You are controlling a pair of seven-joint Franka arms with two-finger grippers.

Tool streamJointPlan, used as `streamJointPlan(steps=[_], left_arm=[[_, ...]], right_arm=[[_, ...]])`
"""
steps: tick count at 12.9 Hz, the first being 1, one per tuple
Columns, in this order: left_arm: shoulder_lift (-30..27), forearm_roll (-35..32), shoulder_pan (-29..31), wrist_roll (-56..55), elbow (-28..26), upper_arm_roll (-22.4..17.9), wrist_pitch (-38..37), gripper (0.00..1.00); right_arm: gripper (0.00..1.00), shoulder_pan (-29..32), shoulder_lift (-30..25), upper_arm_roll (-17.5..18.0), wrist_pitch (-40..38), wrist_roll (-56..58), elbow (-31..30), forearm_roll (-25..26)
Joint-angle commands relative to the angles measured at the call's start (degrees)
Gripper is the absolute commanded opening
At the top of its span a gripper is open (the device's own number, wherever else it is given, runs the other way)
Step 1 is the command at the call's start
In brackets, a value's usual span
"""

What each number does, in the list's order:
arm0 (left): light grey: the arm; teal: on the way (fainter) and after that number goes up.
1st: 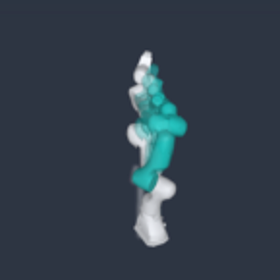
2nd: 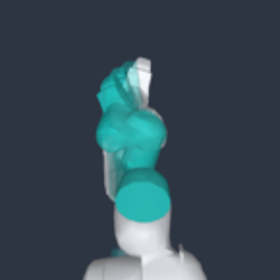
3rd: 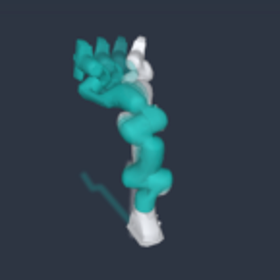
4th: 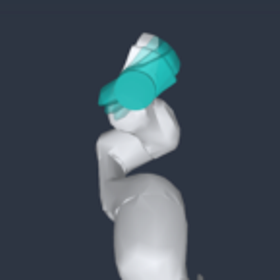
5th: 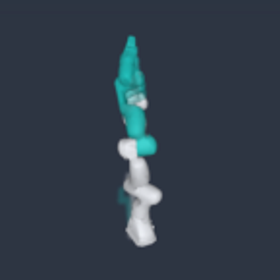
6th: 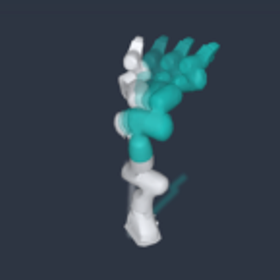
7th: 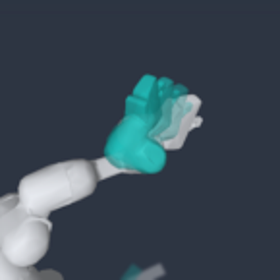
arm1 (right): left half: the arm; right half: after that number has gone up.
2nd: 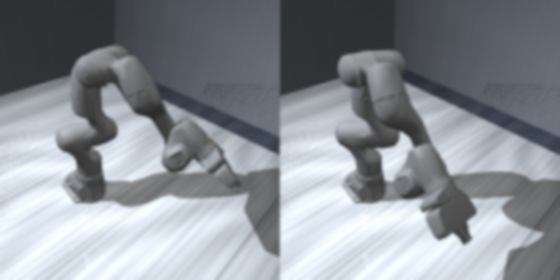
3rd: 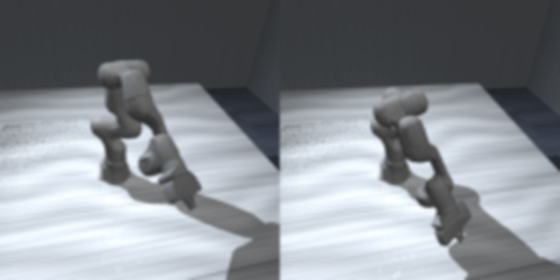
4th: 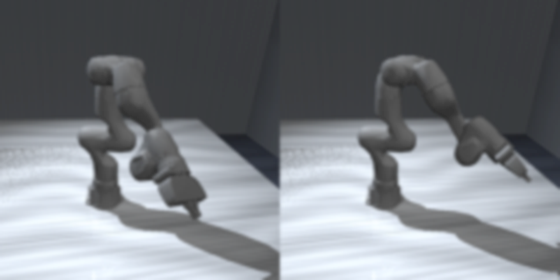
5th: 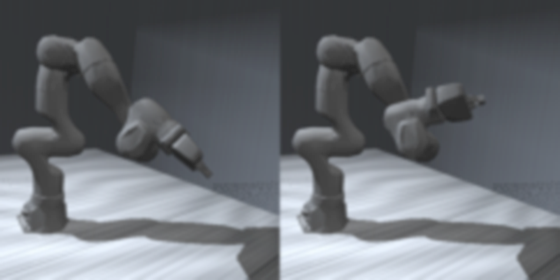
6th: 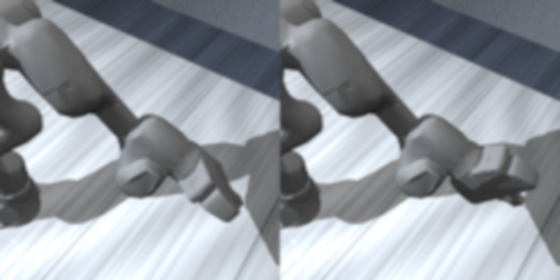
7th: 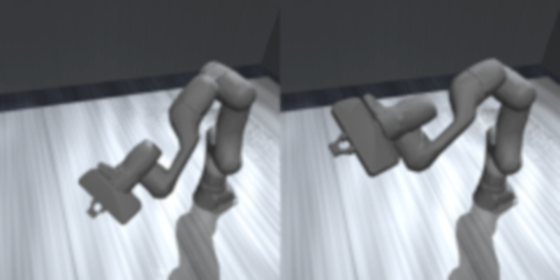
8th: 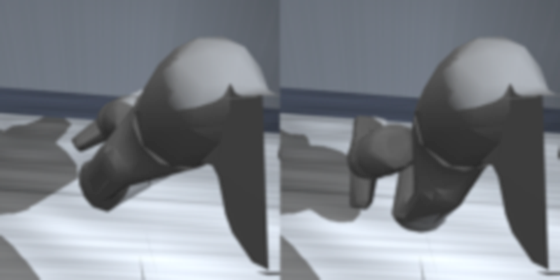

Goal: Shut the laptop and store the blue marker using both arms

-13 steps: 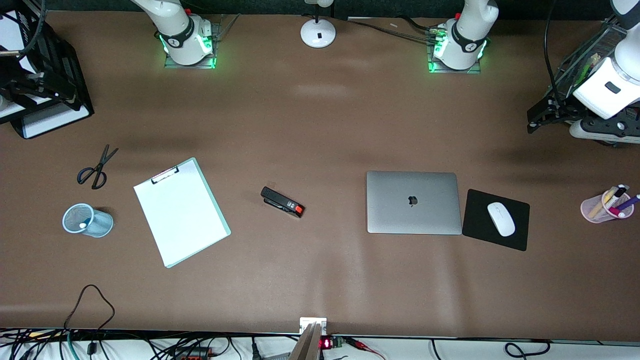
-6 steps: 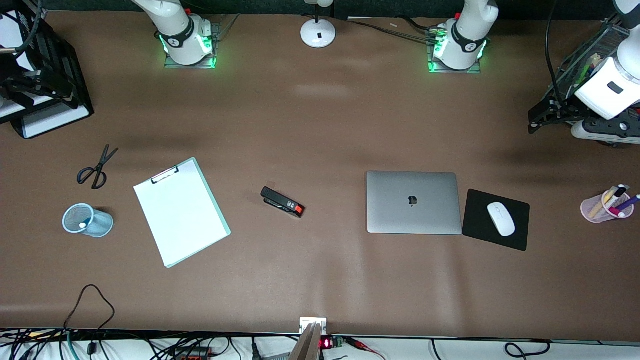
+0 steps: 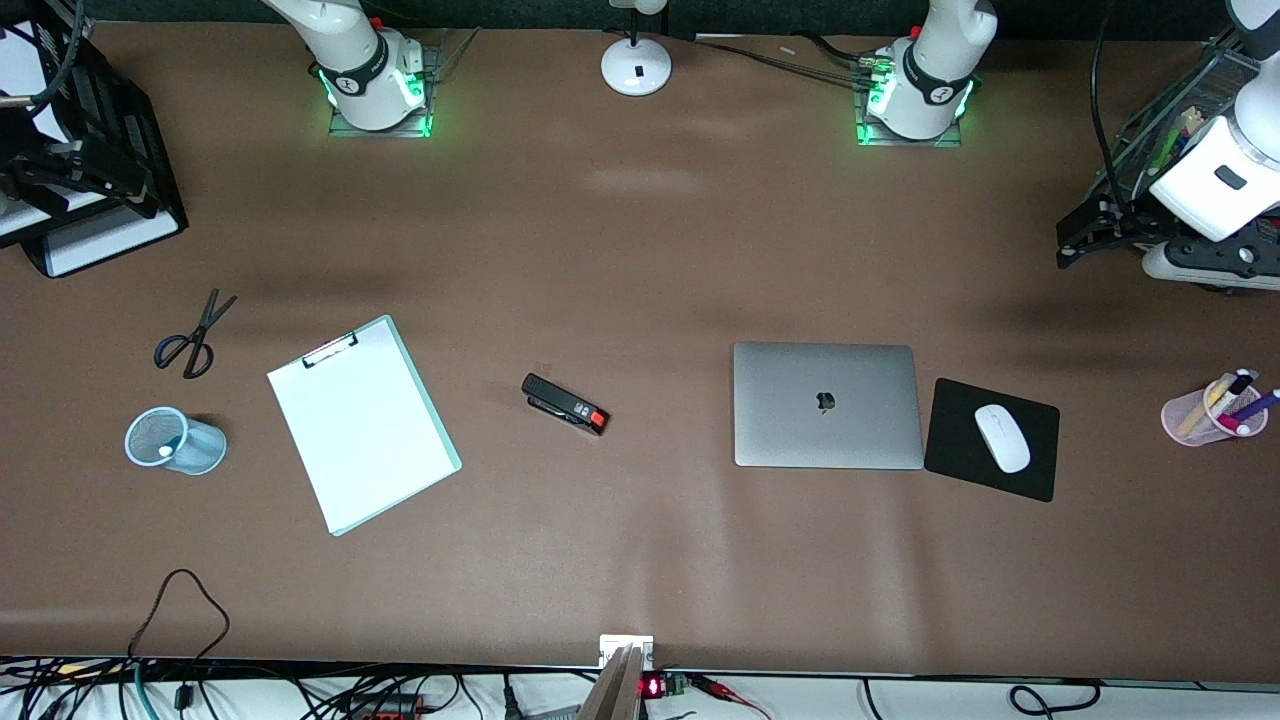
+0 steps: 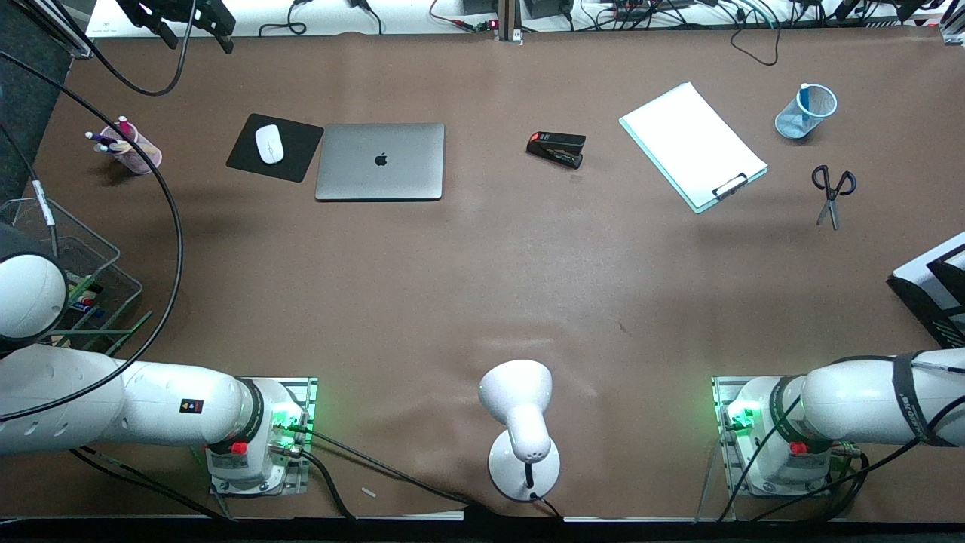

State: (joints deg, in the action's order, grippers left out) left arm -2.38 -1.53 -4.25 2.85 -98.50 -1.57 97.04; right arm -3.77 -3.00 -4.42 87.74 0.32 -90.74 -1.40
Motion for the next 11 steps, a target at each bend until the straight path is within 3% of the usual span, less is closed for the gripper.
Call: streamJointPlan(steps=[1,11], left_arm=[[1.1,0.4,-0.1,1.5,2.3,-0.3,-1.7,1.0],[1.7,0.4,-0.7,0.8,3.1,-0.2,-1.8,1.0]], right_arm=[[1.0,0.2,-0.2,0.2,-0.5,0.7,0.5,-0.7],[1.0,-0.4,-0.3,0.9,-1.2,2.5,0.2,-0.2]])
